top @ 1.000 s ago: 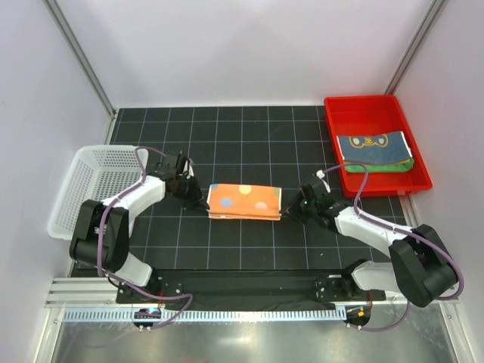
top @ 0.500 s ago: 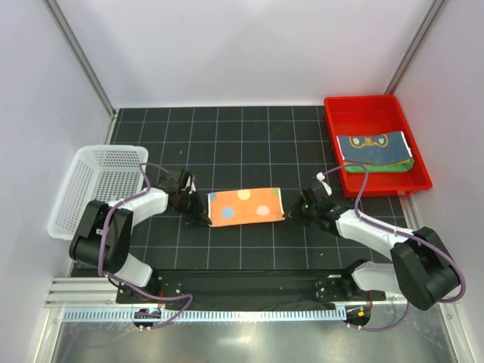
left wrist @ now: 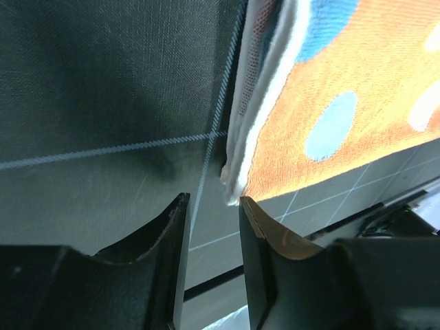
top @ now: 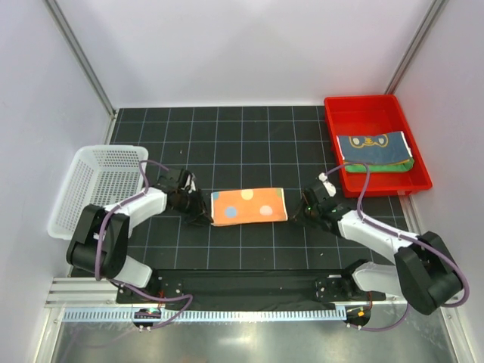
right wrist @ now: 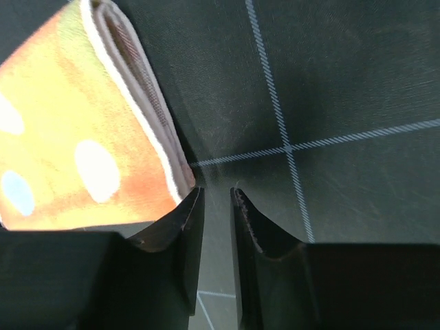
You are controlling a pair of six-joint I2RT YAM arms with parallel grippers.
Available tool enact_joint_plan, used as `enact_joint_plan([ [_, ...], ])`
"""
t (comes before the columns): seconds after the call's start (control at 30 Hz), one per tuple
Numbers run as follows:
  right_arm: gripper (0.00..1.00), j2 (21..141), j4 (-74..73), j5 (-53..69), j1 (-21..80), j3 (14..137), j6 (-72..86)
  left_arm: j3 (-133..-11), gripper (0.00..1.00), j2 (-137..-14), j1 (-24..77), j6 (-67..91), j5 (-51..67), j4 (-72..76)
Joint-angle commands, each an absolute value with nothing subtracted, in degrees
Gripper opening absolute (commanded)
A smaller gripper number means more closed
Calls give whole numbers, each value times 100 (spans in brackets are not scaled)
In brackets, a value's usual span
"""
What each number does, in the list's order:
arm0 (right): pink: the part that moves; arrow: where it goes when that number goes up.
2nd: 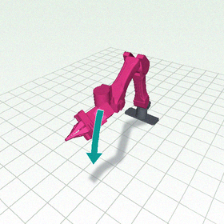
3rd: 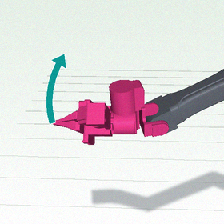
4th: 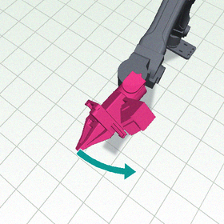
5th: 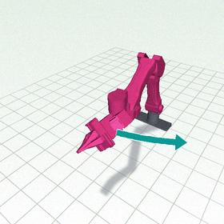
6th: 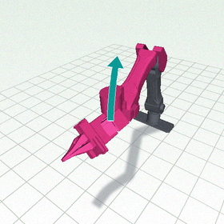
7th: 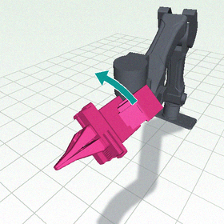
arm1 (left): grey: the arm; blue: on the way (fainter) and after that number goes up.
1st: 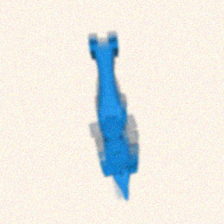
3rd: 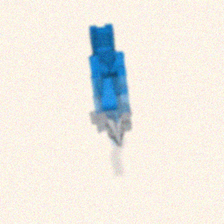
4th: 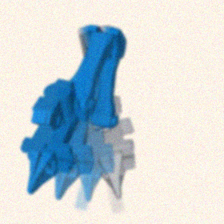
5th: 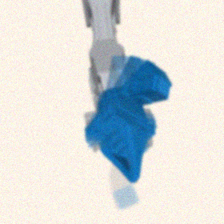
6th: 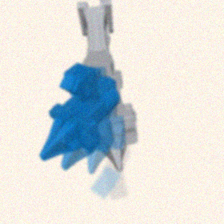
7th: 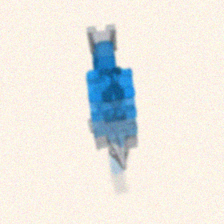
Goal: Fold and stack the towels
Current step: Fold the towel
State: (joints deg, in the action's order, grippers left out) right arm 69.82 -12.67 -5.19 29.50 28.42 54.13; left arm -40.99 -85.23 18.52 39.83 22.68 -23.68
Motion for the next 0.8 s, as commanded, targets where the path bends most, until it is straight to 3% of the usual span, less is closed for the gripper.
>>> enact_joint_plan([
  [0.0,33,6505,-1931,-923,2935,3426,4923,-4631,38,-8209,1863,3569,1892,-2995],
  [0.1,37,6328,-2057,-740,2936,3752,4387,-5202,38,-8130,1855,3384,1565,-3366],
  [0.2,40,6591,-1645,153,2927,4051,3675,-5502,38,-8209,1854,3506,1948,-3148],
  [0.3,39,7188,-1153,1225,2927,4333,3244,-5283,38,-8384,1863,3961,2782,-2183],
  [0.4,38,7786,-634,1940,2927,4325,3147,-4870,36,-8604,1942,4148,2875,-1627],
  [0.6,38,8393,334,1916,2909,3858,3086,-4544,35,-8982,1978,4113,2566,-1538],
  [0.77,43,8148,-673,1803,2892,4472,2708,-4816,38,-9001,1977,3973,2348,-1932],
])
